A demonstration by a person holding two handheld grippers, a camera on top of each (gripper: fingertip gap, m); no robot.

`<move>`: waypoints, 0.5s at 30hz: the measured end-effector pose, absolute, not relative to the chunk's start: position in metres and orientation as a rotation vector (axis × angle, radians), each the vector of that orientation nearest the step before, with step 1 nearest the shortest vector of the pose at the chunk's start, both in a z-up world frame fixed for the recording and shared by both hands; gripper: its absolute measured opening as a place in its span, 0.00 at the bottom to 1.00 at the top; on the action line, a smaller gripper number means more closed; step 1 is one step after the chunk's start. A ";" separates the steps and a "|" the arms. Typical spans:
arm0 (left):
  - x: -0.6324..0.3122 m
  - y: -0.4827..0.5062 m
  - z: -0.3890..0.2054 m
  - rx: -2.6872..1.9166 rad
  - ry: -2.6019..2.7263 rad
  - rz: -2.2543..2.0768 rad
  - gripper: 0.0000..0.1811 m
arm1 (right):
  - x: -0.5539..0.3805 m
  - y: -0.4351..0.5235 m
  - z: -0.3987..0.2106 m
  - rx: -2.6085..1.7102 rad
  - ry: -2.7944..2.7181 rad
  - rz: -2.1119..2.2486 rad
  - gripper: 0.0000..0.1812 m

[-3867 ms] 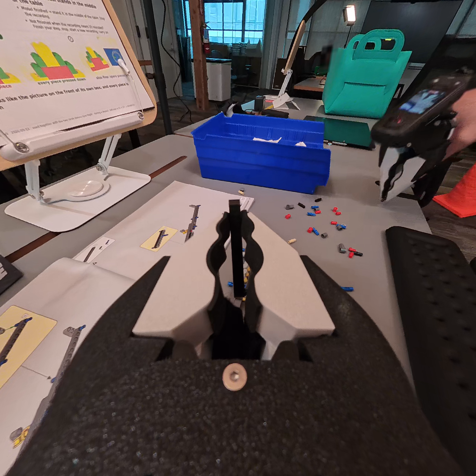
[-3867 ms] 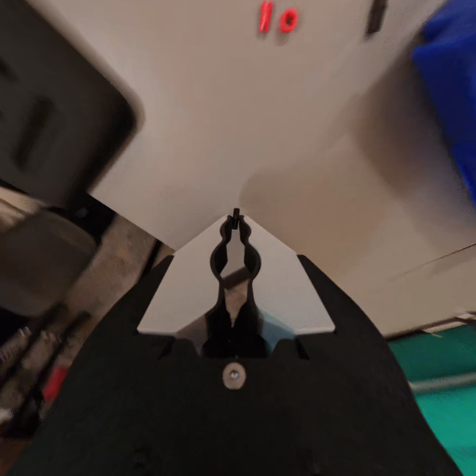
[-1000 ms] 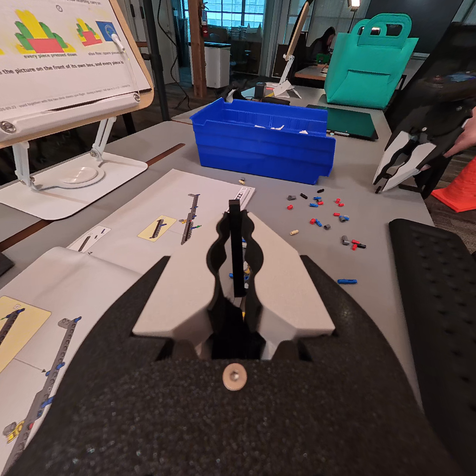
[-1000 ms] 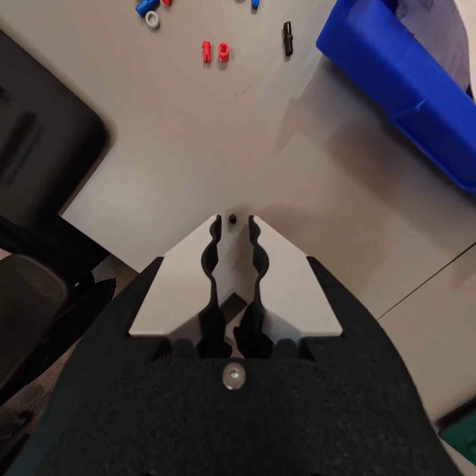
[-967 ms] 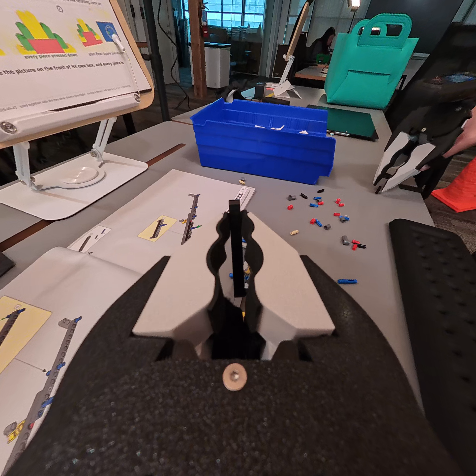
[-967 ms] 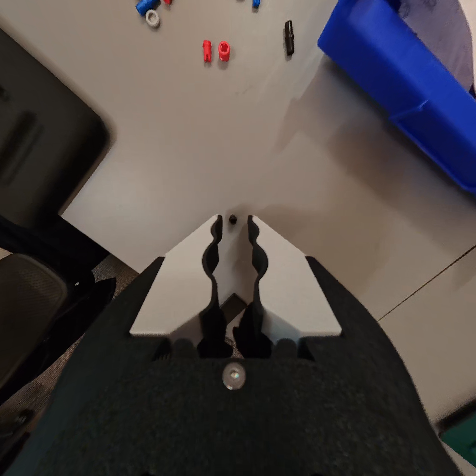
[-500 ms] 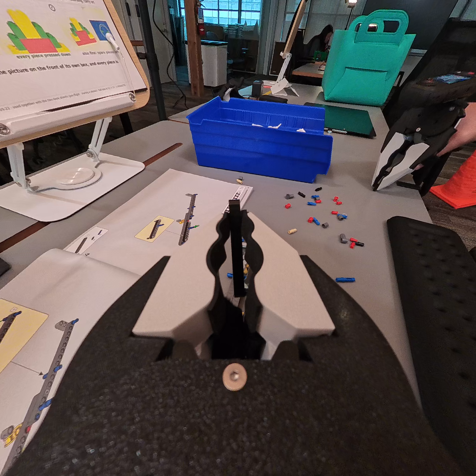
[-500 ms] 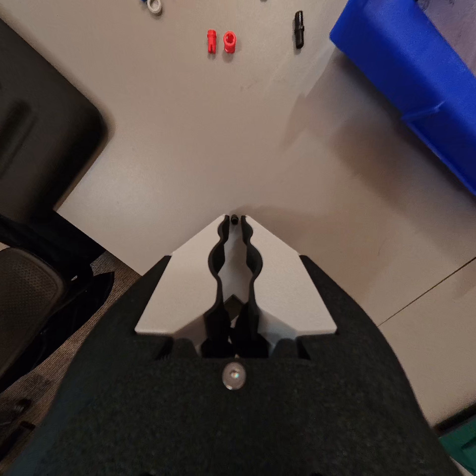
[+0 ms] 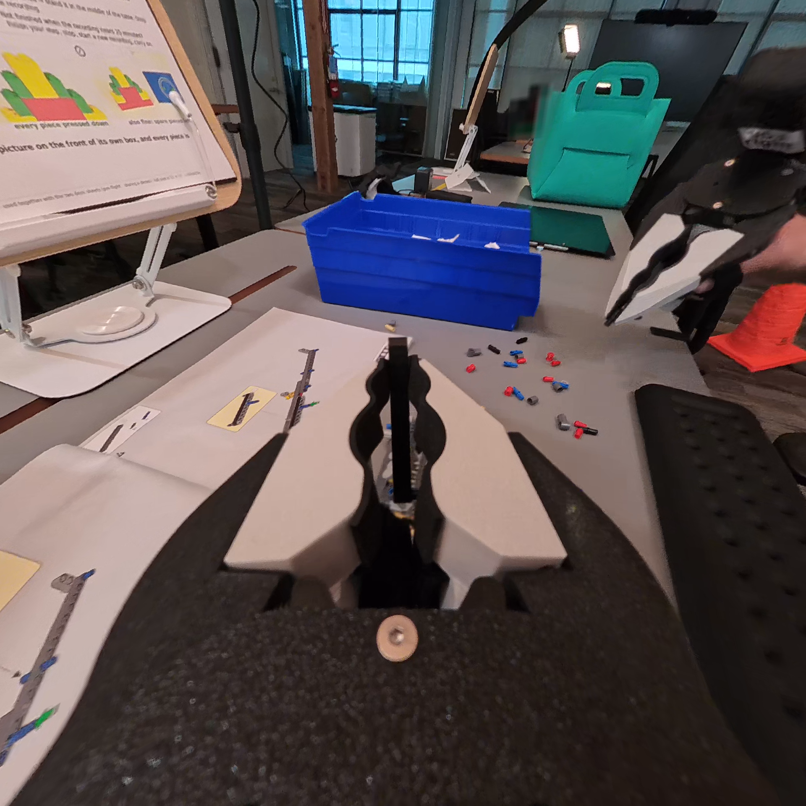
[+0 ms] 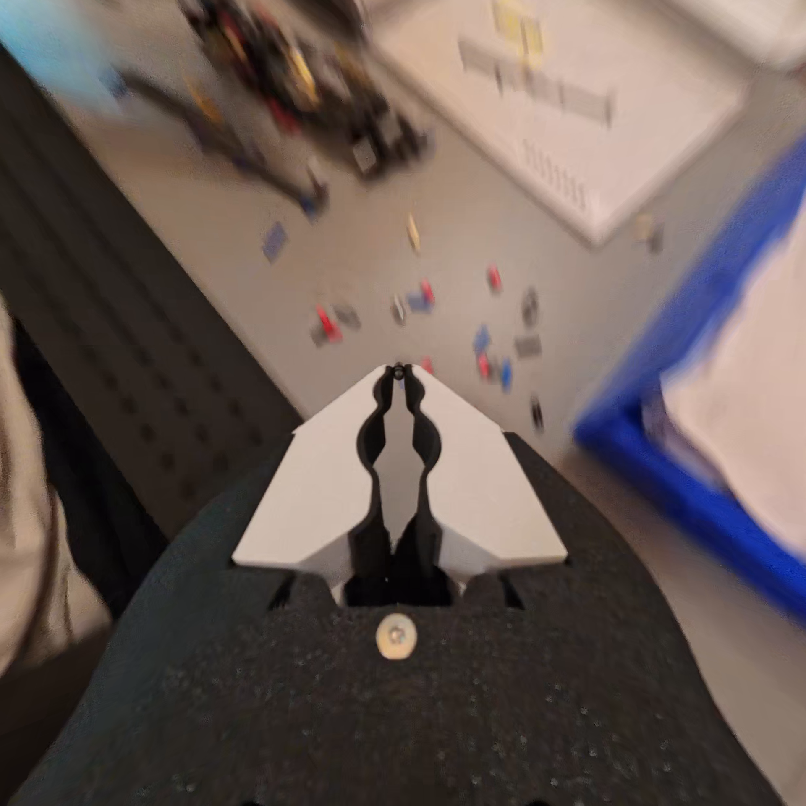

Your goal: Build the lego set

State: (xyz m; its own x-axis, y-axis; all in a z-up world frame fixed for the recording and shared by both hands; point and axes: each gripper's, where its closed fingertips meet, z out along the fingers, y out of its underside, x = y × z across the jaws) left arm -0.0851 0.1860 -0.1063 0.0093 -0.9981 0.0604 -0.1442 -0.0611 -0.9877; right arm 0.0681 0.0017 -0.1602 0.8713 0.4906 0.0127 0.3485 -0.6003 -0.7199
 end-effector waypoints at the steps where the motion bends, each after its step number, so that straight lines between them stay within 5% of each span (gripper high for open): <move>1: -0.083 0.182 -0.105 -1.356 1.276 -1.189 0.04 | 0.040 0.020 -0.144 -2.163 -0.636 0.244 0.02; 7: -0.078 0.167 -0.093 -1.311 1.215 -1.245 0.04 | -0.074 0.134 -0.061 -1.588 -0.530 -0.033 0.02; 15: -0.080 0.165 -0.083 -1.323 1.144 -1.334 0.04 | -0.091 0.170 -0.066 -1.567 -0.314 0.016 0.01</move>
State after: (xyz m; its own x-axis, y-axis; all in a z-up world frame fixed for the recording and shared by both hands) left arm -0.0801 0.1654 -0.0826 -0.0137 -0.9873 0.1585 -0.0060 -0.1585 -0.9873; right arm -0.0907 0.1697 -0.0663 0.9602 0.2078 0.1866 0.1881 0.0124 -0.9821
